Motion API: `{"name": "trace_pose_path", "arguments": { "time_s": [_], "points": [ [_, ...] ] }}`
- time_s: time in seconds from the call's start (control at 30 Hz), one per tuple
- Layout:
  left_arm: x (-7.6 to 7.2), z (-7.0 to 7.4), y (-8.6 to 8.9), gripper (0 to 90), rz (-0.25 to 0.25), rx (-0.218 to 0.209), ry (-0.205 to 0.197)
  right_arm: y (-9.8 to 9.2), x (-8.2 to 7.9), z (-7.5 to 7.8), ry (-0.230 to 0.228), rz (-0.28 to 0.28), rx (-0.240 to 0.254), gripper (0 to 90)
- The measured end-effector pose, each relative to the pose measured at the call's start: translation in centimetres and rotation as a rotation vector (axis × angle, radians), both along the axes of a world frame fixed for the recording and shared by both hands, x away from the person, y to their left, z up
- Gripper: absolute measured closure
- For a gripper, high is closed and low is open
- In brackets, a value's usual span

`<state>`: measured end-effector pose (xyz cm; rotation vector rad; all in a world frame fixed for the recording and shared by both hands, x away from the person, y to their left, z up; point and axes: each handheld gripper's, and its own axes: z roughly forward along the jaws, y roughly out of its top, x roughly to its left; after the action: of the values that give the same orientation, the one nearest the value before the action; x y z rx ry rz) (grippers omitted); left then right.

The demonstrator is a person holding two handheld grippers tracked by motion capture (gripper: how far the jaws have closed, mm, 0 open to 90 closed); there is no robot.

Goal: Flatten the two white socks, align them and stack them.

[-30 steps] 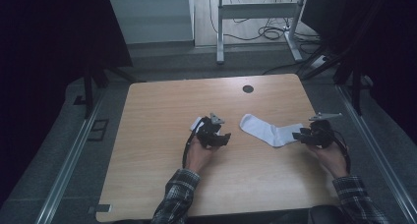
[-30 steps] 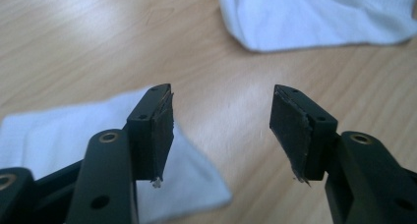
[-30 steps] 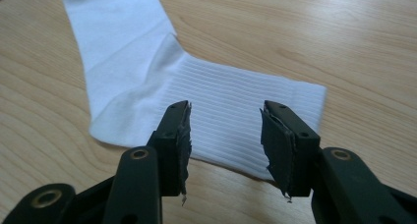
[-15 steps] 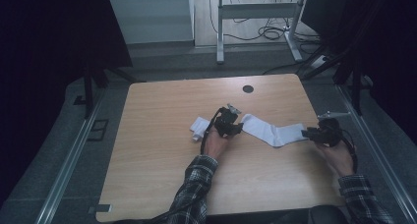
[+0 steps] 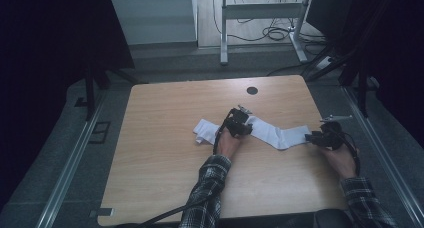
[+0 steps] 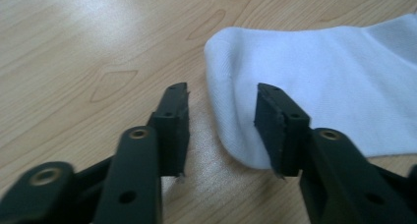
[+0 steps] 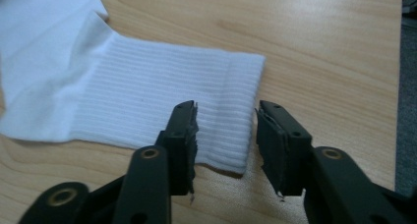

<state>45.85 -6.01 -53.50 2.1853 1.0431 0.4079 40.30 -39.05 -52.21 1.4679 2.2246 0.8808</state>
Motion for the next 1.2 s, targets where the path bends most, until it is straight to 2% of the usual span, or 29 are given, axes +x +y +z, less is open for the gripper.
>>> {"name": "trace_pose_path", "arguments": {
  "time_s": [0.03, 0.1, 0.13, 0.2, 0.27, 0.4, 0.53, 0.7, 0.87, 0.93, 1.0, 1.2],
  "points": [
    [0.0, -0.1, 0.1, 67.9, -0.006, -0.019, 0.009, 0.0, 0.0, -0.3, 0.011, -0.003, 0.009, 68.2],
    [0.1, -0.1, 0.2, 70.7, -0.012, -0.034, 0.020, 0.0, 0.0, -0.3, 0.013, -0.003, 0.016, 70.6],
    [0.0, -0.1, 0.3, 80.9, -0.021, -0.044, 0.028, 0.0, -0.1, -0.3, 0.020, -0.005, 0.034, 78.0],
    [-0.2, 0.1, 0.4, 85.4, -0.031, -0.042, 0.034, 0.2, -0.2, -0.2, 0.022, -0.006, 0.026, 79.7],
    [-0.3, 0.2, 0.5, 85.9, -0.038, -0.034, 0.028, 0.3, -0.3, -0.1, 0.020, -0.001, 0.019, 80.0],
    [-0.8, 1.7, 1.6, 86.0, -0.054, -0.042, 0.014, 0.6, -0.6, 0.5, 0.006, 0.015, 0.020, 80.6],
    [-1.7, 3.4, 2.9, 85.8, -0.069, -0.050, -0.021, 1.3, -1.0, 1.6, -0.013, 0.049, 0.030, 80.6],
    [-3.2, 4.7, 4.8, 84.8, -0.072, -0.035, -0.066, 2.9, -1.5, 3.1, -0.045, 0.099, 0.026, 80.4],
    [-5.0, 5.5, 7.0, 84.7, -0.069, -0.048, -0.078, 5.1, -2.1, 4.4, -0.078, 0.161, 0.038, 80.3],
    [-6.0, 5.7, 8.3, 84.7, -0.065, -0.039, -0.087, 5.8, -2.4, 4.6, -0.085, 0.181, 0.041, 80.4],
    [-6.4, 5.7, 8.7, 84.8, -0.062, -0.039, -0.087, 6.0, -2.5, 4.7, -0.088, 0.187, 0.042, 80.4],
    [-9.2, 6.6, 12.0, 84.8, -0.040, -0.062, -0.112, 8.6, -3.6, 5.5, -0.100, 0.257, 0.068, 80.2]
  ]
}}
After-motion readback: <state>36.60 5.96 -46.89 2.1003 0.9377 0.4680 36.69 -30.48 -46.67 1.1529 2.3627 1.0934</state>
